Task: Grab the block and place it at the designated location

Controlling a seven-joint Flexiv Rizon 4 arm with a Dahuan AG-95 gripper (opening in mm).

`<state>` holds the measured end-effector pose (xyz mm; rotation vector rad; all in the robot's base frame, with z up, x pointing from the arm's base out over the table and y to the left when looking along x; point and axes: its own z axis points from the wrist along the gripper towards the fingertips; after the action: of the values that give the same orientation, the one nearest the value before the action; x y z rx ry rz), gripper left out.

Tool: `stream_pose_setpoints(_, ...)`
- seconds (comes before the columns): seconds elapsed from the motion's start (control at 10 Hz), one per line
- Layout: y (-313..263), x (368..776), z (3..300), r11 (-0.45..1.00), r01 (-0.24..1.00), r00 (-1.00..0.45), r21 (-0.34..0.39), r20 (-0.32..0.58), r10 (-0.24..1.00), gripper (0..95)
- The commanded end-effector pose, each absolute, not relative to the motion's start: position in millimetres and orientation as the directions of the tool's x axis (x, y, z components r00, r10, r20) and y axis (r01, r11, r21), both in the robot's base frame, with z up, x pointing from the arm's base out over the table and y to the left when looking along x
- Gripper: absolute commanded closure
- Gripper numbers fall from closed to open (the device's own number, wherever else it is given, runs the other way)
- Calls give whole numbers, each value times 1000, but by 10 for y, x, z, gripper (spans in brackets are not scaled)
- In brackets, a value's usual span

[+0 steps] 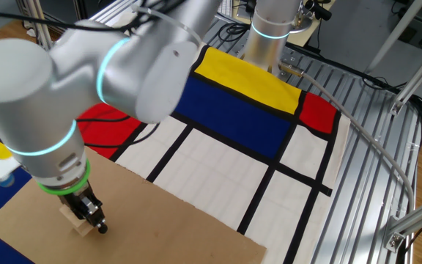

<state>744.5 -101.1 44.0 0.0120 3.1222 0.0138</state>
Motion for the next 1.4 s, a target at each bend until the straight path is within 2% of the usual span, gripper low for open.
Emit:
stream_pose_setpoints(0.1,-1006,7493,426,1000,10,-1000,22,-9,10,950)
stream_pose_setpoints(1.4,-692,7526,368,998,61,-998,35,-4,61,950)
